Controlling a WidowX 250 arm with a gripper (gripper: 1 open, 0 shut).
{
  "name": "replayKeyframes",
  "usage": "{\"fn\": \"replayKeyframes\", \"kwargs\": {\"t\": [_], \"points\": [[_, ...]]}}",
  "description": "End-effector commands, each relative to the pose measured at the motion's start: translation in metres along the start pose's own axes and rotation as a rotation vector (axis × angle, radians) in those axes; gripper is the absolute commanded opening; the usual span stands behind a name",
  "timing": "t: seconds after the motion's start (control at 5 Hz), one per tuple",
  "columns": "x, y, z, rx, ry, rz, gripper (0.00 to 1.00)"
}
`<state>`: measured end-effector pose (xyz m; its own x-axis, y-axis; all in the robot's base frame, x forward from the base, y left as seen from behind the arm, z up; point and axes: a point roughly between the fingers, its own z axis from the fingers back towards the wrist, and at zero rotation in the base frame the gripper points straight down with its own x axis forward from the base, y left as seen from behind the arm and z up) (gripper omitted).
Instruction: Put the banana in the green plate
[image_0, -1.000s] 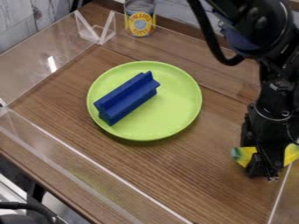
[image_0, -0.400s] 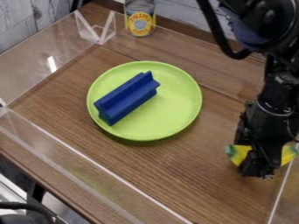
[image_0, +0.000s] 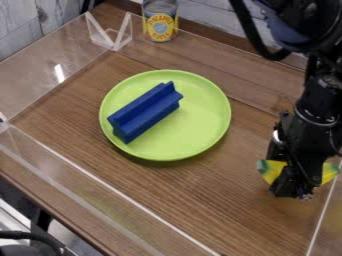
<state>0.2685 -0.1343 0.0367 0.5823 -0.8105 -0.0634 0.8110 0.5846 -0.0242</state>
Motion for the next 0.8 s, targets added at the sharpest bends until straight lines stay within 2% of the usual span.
{"fn": "replayKeyframes", "kwargs": {"t": [0.0,0.6], "points": [[0.0077,0.0049,0.0309,0.048,-0.077,-0.004,0.0],[0.0035,0.0073,0.0338,0.051,-0.064,-0.002,0.0]]}}
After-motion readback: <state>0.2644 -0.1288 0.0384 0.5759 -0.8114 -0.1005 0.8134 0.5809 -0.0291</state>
